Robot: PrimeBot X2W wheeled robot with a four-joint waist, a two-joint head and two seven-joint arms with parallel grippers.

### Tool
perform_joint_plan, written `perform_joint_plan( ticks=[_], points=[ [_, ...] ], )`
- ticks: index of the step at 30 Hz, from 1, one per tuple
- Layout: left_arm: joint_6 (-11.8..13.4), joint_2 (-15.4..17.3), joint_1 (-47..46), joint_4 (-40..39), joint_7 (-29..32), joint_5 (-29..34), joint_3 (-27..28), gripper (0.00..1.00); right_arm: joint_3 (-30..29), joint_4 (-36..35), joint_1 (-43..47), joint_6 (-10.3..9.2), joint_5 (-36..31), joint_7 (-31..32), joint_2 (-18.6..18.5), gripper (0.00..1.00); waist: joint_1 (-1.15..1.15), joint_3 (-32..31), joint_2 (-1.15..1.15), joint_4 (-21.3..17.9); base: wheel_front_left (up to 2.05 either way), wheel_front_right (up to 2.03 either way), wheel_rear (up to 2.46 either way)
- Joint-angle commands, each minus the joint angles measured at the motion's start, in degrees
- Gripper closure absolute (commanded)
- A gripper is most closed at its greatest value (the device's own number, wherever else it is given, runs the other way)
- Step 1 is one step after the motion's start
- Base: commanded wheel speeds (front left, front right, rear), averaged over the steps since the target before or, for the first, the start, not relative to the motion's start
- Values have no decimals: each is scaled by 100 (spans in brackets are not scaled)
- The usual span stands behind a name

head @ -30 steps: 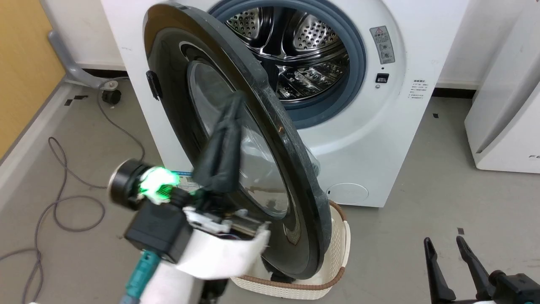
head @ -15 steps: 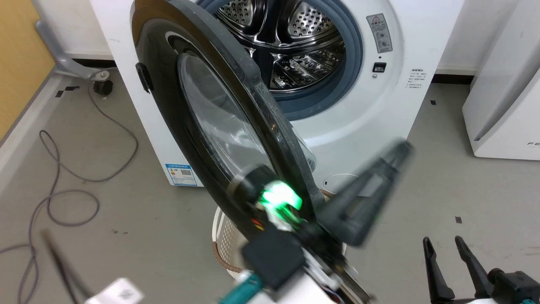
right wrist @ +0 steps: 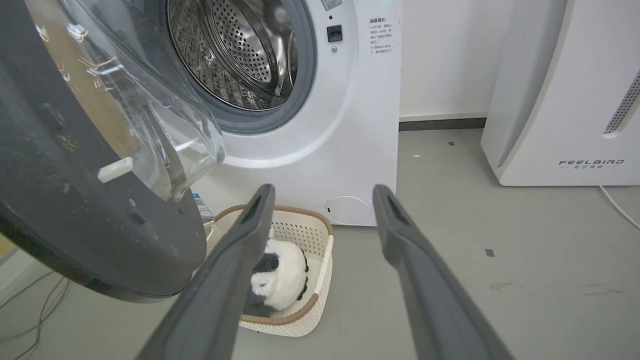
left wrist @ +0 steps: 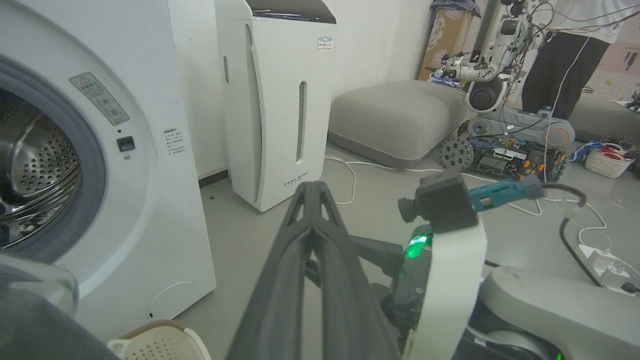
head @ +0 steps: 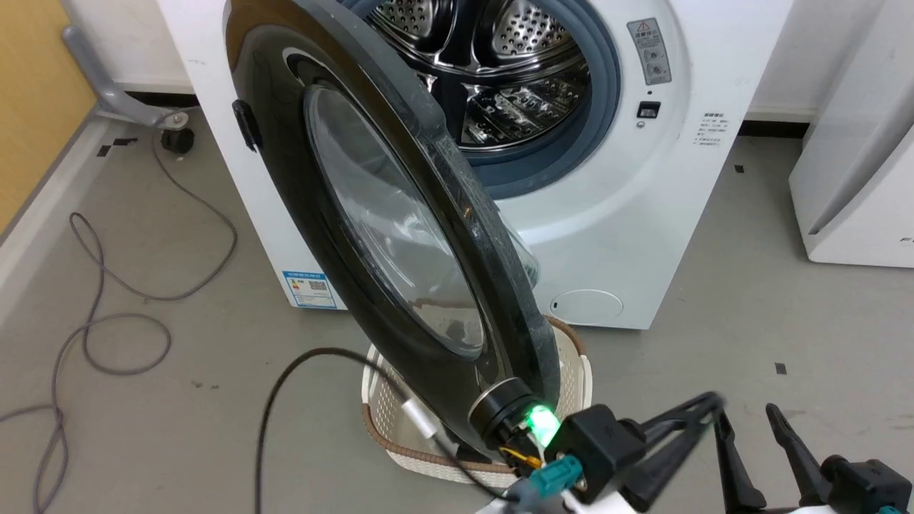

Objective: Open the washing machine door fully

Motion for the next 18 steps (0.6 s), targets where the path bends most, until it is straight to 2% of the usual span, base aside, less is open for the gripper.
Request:
perform_joint_plan(
  ticks=[1, 9, 18],
  points=[
    [38, 24, 29, 172, 35, -36, 18, 100, 16, 14, -76, -4, 30, 13, 23, 0, 0, 25, 0, -5, 0, 0, 0],
    [378, -5, -369, 1260, -123, -198, 173, 100, 64, 111, -159, -4, 62, 33, 23, 0, 0, 90, 0, -70, 0, 0, 0],
    [853, -9, -744, 1845, -516, -721, 109, 100, 92, 262, -213, -4, 146, 3, 23, 0, 0, 113, 0, -113, 0, 0, 0]
  ],
)
